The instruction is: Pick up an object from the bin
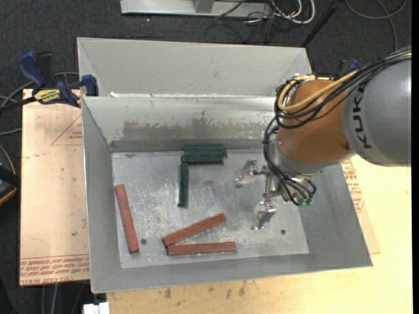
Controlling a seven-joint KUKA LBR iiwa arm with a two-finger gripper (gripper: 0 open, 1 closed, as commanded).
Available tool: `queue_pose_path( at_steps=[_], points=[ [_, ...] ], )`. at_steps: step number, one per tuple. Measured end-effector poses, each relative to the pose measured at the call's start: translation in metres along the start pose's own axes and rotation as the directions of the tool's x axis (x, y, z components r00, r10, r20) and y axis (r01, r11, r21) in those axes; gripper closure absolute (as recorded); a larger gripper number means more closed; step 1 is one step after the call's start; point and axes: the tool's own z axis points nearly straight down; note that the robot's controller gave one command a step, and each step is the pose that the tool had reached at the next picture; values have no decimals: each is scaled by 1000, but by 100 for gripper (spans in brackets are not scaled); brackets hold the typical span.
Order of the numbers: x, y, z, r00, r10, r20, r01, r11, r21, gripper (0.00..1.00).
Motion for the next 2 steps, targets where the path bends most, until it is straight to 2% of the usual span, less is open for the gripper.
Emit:
queue_pose_path(
  at_steps=[1, 2],
  points=[
    [-9, 21, 22, 1000, -4, 2, 4, 1000, -4, 0],
    [-27, 32, 67, 1000, -25, 4, 25, 1000, -1, 100]
  ],
)
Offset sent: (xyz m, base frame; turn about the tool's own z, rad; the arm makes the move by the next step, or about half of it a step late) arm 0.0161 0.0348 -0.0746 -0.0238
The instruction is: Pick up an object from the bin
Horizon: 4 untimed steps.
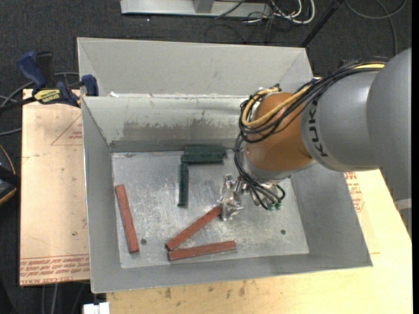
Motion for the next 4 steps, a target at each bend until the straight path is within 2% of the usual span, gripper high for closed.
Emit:
queue_pose_path(
  at_steps=[1, 2, 3, 4],
  points=[
    [0, 0, 0, 1000, 0, 0, 0, 1000, 0, 100],
    [-4, 2, -33, 1000, -2, -13, 2, 1000, -1, 100],
    [-9, -1, -58, 1000, 10, -7, -10, 1000, -1, 0],
    [-9, -1, -58, 1000, 10, -7, -10, 1000, -1, 0]
  ],
)
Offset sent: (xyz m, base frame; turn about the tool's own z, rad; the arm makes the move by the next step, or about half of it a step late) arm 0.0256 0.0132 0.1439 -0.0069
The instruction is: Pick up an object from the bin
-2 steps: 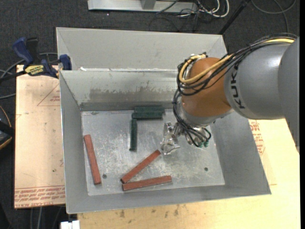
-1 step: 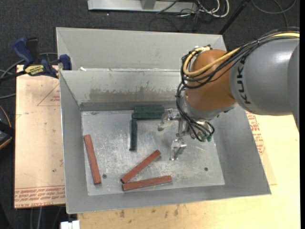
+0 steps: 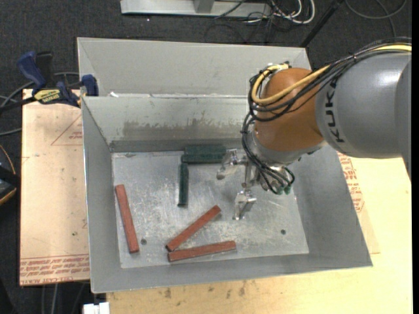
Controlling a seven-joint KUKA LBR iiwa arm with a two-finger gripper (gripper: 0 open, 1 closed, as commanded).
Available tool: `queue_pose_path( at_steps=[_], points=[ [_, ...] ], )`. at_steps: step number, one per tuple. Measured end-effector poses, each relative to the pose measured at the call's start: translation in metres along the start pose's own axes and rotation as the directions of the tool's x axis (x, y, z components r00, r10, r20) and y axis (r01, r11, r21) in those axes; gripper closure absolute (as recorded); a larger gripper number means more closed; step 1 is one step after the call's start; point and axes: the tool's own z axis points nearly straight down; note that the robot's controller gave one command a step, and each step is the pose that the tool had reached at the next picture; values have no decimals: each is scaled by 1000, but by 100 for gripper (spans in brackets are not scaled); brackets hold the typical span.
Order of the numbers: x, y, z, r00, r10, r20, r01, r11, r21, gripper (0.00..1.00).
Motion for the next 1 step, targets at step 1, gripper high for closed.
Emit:
queue_pose_path(
  at_steps=[1],
  points=[
    [23, 26, 59, 983, -186, 3, 186, 983, 1, 100]
  ],
)
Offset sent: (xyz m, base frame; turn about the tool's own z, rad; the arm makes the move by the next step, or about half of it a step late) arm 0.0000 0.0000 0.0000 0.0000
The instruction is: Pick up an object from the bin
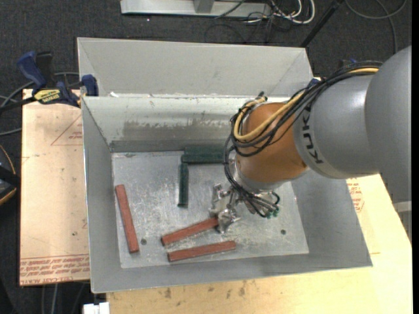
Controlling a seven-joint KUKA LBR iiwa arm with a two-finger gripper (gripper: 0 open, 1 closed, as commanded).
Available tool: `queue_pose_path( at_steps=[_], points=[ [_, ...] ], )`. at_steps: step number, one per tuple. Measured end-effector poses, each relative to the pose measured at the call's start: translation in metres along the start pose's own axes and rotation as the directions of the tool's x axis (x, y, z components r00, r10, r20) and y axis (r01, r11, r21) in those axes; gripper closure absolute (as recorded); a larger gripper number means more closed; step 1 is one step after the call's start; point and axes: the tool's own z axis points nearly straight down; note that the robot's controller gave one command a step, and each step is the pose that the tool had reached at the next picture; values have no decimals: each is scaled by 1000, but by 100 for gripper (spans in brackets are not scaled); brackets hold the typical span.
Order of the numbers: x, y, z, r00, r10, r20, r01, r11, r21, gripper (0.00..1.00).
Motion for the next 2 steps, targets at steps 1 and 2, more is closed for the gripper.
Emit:
queue_pose_path(
  at_steps=[1, 2],
  points=[
    [0, 0, 0, 1000, -1, 0, 1, 1000, 0, 100],
    [0, 19, -191, 1000, 21, 5, -21, 1000, 1, 100]
  ],
)
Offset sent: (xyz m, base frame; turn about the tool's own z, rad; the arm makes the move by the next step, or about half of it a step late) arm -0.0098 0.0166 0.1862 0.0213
